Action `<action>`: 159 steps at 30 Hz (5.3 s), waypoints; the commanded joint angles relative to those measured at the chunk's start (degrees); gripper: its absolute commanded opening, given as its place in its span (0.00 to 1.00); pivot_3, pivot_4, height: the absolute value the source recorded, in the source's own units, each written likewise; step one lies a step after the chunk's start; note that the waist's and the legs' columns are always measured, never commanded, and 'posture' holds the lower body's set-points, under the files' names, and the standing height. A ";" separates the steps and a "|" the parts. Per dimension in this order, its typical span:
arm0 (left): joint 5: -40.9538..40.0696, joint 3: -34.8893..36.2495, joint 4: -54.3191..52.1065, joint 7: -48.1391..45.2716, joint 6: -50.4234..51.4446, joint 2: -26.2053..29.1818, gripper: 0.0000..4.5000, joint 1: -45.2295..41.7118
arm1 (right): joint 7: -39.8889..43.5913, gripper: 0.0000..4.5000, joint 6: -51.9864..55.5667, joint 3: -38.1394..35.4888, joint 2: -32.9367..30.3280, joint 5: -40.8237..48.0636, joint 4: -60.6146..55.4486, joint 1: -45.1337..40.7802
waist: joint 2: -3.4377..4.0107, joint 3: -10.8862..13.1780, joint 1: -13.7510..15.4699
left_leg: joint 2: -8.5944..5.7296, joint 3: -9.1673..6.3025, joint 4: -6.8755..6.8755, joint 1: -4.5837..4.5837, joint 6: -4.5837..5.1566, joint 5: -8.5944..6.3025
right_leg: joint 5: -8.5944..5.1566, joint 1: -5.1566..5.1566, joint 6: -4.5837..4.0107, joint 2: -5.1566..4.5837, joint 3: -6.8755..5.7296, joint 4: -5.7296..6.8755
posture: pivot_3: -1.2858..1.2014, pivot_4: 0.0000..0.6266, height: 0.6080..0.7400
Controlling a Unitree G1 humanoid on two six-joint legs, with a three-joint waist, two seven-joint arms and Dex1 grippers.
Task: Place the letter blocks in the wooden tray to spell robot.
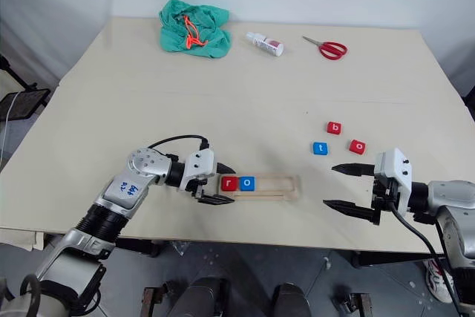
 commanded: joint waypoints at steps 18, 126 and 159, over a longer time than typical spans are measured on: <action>-4.18 5.45 0.98 -3.37 -2.69 1.53 1.00 -2.79 | -1.89 1.00 1.00 -2.78 -2.25 1.04 0.28 -2.76 | -0.01 0.00 -0.09 | 0.01 0.00 0.00 0.00 0.00 0.00 | 0.00 -0.01 0.00 0.01 -0.01 0.01 | 0.52 0.24 1.00; -18.28 18.09 4.65 -11.12 -22.29 -0.89 1.00 7.04 | -63.28 0.33 15.52 5.54 32.71 -17.40 11.04 -28.23 | 0.06 -0.02 -3.12 | 0.04 -0.19 -0.17 0.17 0.00 0.00 | 0.00 -0.28 -0.01 -0.02 0.16 0.59 | 0.52 0.24 1.00; -17.63 18.76 14.24 -17.48 -25.38 -0.25 1.00 3.04 | -72.41 0.41 49.75 4.41 37.31 -11.21 -45.55 7.60 | 0.06 -0.02 -1.65 | -0.01 -0.12 -0.28 0.22 0.00 0.00 | 0.00 -0.32 -0.01 -0.02 0.30 0.56 | 0.52 0.24 1.00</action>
